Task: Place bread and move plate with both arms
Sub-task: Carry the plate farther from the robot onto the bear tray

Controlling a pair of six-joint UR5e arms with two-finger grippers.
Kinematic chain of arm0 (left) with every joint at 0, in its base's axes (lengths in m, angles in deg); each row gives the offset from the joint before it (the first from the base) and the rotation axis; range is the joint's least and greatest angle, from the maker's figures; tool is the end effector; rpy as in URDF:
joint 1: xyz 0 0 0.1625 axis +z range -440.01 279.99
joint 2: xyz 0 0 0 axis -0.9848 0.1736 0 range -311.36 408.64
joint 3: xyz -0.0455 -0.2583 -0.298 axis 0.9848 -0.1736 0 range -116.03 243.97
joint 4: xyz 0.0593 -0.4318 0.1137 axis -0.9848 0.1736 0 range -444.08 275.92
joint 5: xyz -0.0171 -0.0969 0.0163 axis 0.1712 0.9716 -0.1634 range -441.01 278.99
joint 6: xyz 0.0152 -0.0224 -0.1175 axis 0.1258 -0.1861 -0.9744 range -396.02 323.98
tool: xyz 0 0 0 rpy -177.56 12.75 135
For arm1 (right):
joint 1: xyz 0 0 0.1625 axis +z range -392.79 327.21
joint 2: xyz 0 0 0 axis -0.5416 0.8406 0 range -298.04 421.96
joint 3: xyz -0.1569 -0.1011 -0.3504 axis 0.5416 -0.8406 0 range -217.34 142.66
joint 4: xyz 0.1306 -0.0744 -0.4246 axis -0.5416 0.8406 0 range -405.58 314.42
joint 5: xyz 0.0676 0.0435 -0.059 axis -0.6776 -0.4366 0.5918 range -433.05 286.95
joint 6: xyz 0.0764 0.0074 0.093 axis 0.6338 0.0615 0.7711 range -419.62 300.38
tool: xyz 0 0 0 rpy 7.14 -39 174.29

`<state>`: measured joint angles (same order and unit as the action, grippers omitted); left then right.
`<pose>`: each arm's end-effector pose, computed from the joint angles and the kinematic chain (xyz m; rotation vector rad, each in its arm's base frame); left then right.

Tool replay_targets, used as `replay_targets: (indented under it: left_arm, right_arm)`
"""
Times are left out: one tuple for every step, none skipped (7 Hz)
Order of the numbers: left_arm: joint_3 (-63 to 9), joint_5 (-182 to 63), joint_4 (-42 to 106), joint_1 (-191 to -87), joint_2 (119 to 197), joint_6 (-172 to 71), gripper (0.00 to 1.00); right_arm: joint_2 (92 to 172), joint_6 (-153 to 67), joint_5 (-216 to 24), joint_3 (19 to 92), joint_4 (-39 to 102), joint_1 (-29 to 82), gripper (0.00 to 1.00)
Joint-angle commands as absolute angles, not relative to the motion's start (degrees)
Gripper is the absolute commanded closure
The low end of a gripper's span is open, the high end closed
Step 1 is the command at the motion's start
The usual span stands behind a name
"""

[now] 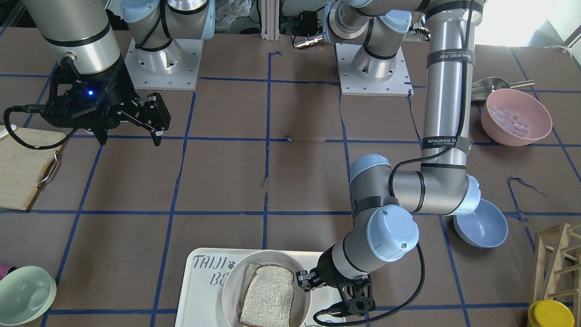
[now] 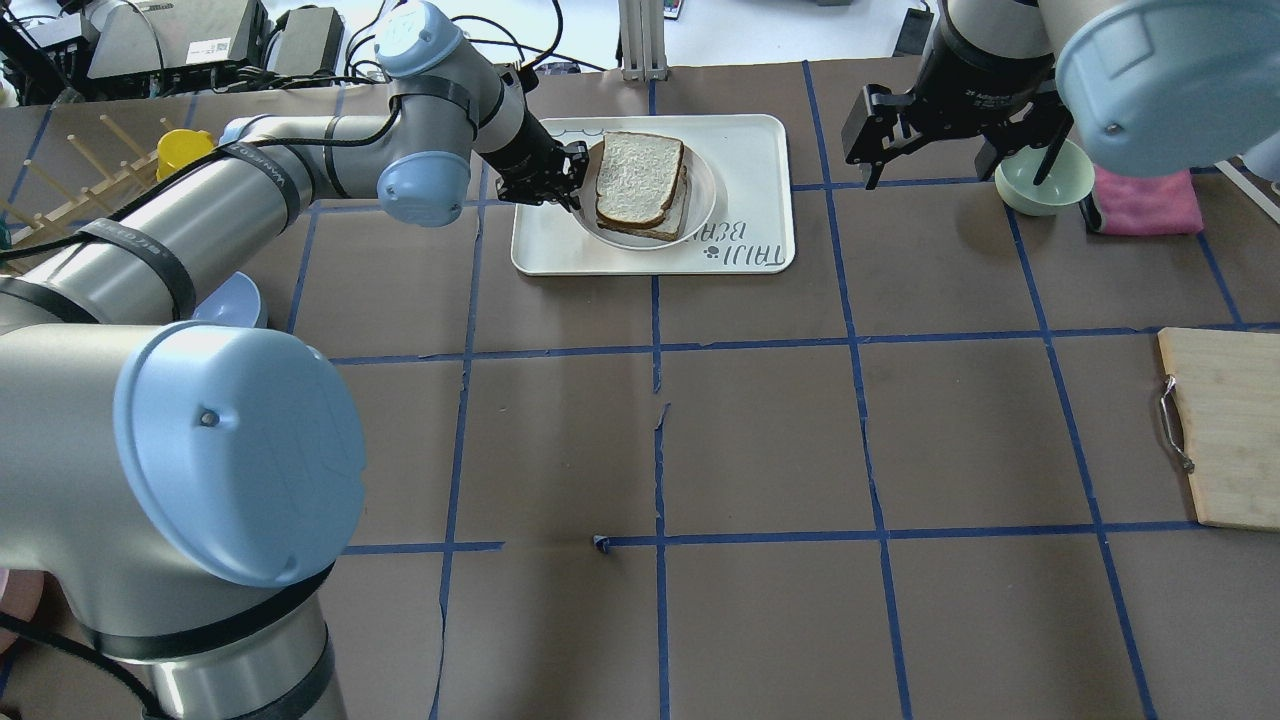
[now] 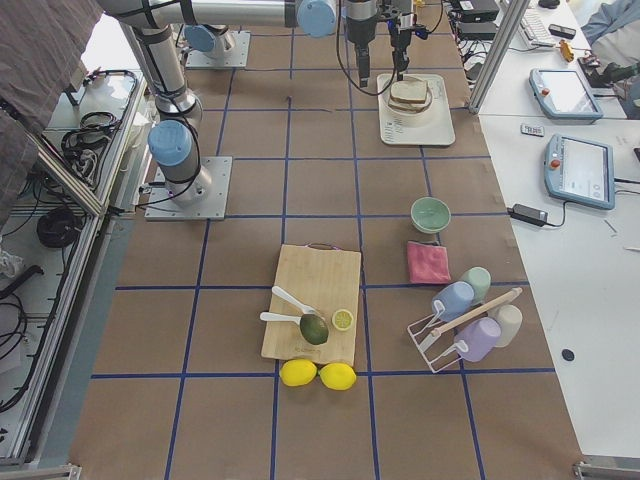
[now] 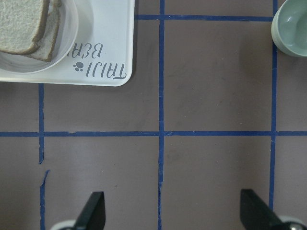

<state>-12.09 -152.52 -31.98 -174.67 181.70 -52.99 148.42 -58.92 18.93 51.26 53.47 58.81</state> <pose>-0.2331 -0.7464 0.1455 0.2645 -2.7813 0.1254 0.1450 -0.5641 0.4351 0.0213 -3.1037 0.1886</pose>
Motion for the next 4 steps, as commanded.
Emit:
replay_targets:
  left_arm:
    - [-10.9,-150.8,-31.5,-176.3,182.9,-57.3,0.01]
    - [-11.0,-150.1,-30.8,-176.3,181.5,-56.9,0.00]
    - [-10.4,-150.1,-30.3,-176.0,180.6,-56.7,0.00]
    - [-10.6,-150.4,-26.5,-175.6,178.6,-55.5,0.00]
  right_arm:
    - [148.4,-58.9,18.9,51.3,53.4,58.7,0.00]
    - [148.4,-58.9,19.0,51.3,53.4,58.7,0.00]
    - [148.4,-58.9,19.0,51.3,53.3,58.7,0.00]
    - [148.4,-58.9,18.9,51.3,53.3,58.7,0.00]
